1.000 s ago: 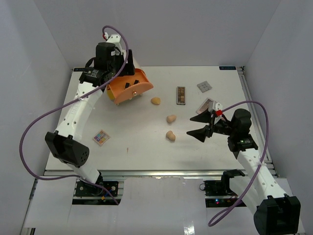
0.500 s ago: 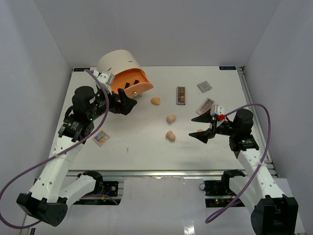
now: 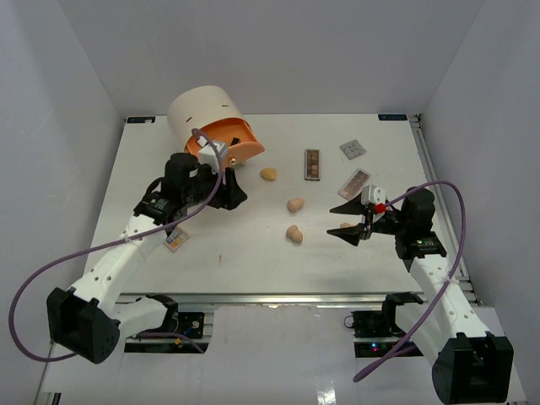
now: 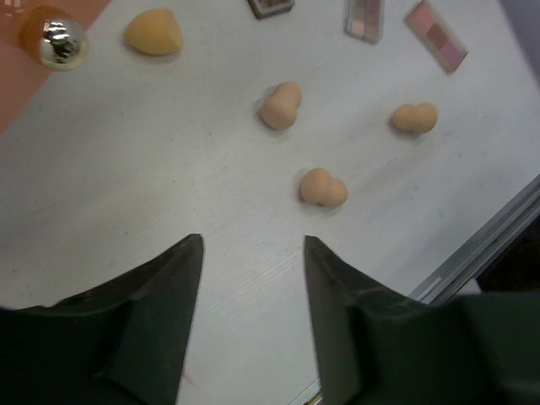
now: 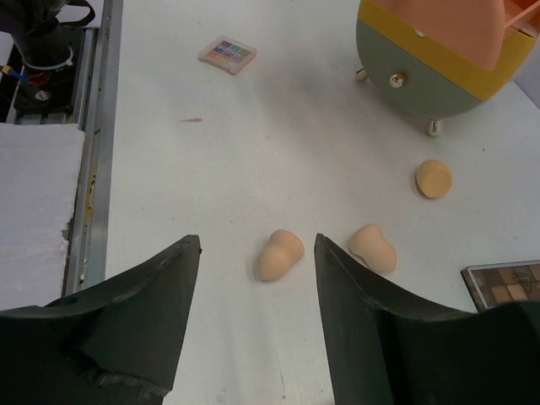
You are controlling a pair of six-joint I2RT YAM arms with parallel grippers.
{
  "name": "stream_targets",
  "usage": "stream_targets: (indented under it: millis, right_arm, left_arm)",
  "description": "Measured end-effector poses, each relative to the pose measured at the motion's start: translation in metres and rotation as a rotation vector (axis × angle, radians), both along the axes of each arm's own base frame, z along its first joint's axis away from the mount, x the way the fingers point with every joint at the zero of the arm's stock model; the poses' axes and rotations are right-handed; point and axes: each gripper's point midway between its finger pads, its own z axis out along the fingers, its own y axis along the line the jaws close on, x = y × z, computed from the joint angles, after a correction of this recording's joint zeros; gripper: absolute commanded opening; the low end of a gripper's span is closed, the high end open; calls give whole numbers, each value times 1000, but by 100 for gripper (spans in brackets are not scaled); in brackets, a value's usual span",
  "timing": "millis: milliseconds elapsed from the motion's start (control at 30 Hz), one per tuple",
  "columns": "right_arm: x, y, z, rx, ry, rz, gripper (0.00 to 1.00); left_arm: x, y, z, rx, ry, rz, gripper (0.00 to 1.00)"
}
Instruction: Organize the makeup
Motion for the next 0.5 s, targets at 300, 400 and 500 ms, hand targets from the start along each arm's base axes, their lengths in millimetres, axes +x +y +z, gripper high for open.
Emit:
stream_targets:
  millis: [300, 400, 500]
  right_arm:
    - [2, -1, -1, -7, -10, -12, 46]
    - [3, -1, -1, -9, -13, -18, 46]
    - [4, -2, -2, -10, -13, -21, 46]
  left_arm:
    - [48, -38, -21, 276, -99, -66, 31]
    - [69, -38, -26, 396, -148, -71, 25]
    - [89, -32, -28, 508, -192, -59, 22]
